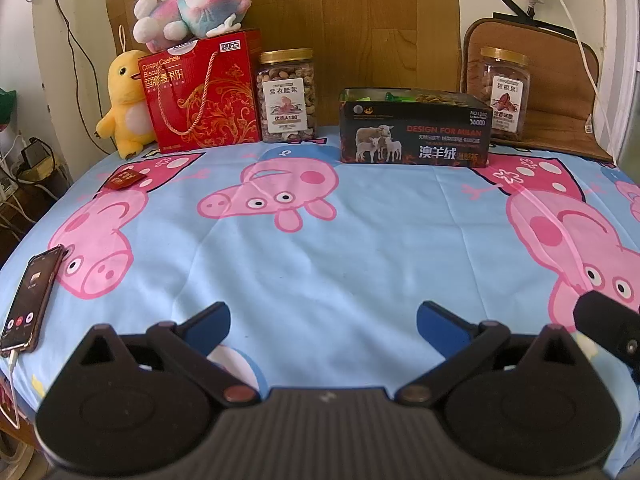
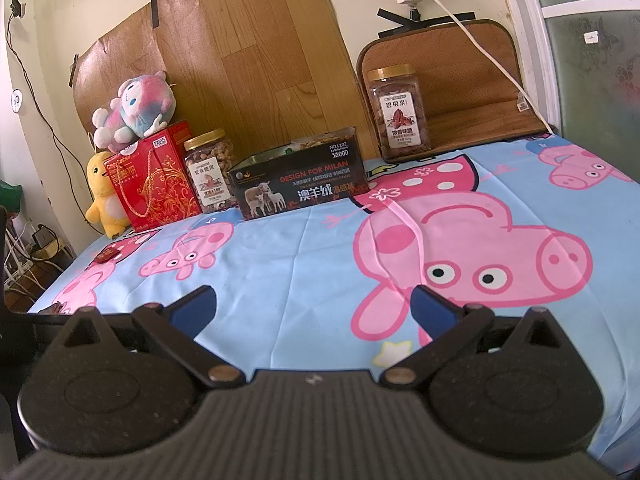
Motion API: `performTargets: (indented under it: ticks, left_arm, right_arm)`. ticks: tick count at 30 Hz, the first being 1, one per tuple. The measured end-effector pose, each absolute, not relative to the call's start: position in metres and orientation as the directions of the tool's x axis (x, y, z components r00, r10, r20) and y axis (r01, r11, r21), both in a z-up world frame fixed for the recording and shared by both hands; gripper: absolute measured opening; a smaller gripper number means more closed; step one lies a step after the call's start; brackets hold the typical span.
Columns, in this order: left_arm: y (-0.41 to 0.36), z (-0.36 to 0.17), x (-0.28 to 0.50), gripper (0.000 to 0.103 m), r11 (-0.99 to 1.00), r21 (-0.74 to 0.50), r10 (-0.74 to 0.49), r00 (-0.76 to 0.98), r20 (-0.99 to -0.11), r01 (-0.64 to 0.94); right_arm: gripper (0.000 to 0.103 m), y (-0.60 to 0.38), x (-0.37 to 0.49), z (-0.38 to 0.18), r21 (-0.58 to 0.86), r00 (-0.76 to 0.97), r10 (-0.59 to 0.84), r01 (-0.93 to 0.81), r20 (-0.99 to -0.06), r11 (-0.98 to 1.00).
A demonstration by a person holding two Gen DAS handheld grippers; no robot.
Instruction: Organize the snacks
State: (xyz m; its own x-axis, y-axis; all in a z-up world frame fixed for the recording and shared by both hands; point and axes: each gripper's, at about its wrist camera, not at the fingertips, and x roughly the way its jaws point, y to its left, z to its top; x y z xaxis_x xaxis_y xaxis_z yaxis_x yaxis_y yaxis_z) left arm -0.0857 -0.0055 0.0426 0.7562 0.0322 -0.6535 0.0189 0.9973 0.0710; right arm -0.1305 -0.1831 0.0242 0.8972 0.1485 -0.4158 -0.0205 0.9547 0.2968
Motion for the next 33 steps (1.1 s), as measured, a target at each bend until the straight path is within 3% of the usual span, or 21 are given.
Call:
performTargets:
  ticks: [33]
  left_arm:
    - [-0.0077,0.0419,-0.0875,0.103,0.997,0.068,0.015,0.758,-0.652,0.039]
  right_arm:
    - [0.103,-0.1847,-0.1304,0.0233,0.3,0.897,0.152,-0.023,-0.415,0.954]
